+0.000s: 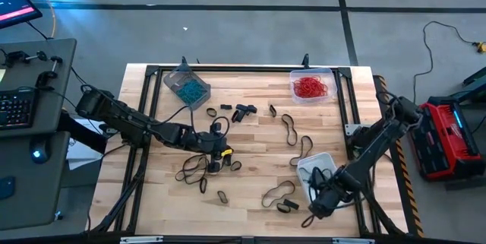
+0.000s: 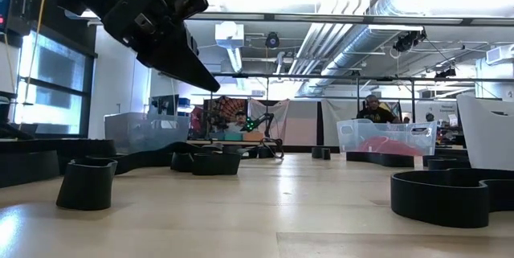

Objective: Sort rubber bands into baskets
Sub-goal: Adjust the white bin, then put the black rubber band into the white bin

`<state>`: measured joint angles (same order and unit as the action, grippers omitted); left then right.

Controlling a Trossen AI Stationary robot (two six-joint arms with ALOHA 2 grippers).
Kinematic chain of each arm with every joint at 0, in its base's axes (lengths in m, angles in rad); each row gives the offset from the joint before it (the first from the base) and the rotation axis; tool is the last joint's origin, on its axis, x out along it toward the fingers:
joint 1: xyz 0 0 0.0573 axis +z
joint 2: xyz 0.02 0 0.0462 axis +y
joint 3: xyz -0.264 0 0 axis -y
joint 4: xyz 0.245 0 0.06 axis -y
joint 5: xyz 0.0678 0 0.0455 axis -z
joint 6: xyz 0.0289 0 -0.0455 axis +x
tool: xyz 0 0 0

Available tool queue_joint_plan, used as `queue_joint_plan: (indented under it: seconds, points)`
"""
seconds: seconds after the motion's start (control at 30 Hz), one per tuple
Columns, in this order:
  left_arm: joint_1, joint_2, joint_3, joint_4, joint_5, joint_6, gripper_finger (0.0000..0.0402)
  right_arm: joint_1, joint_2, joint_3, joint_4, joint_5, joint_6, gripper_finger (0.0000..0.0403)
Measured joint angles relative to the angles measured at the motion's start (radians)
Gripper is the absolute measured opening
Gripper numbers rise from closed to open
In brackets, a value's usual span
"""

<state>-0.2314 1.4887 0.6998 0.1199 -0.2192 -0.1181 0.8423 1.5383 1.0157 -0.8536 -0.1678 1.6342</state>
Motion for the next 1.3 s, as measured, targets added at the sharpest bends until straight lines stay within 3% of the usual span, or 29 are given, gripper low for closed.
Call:
queue_joint_plan:
  seconds: [0.43, 0.6, 0.83, 1.07, 1.3]
  points:
    - [0.0, 0.0, 0.0, -0.004, 0.002, 0.017, 0.0, 0.153, 0.0, 0.0, -0.013, -0.141, 0.278, 0.0]
    - [0.0, 0.0, 0.0, -0.004, 0.017, 0.017, 0.0, 0.187, -0.004, 0.023, -0.026, -0.064, 0.319, 0.0]
    - [0.001, -0.004, 0.0, -0.015, 0.006, 0.0, 0.0, 0.107, -0.007, 0.056, -0.064, 0.236, 0.116, 0.0]
    - [0.002, -0.016, 0.0, -0.024, 0.0, -0.026, 0.0, -0.066, -0.006, 0.073, -0.061, 0.365, -0.24, 0.0]
    - [0.002, -0.016, -0.01, 0.069, -0.004, -0.027, 0.0, -0.277, -0.006, 0.06, -0.028, 0.527, -0.481, 0.0]
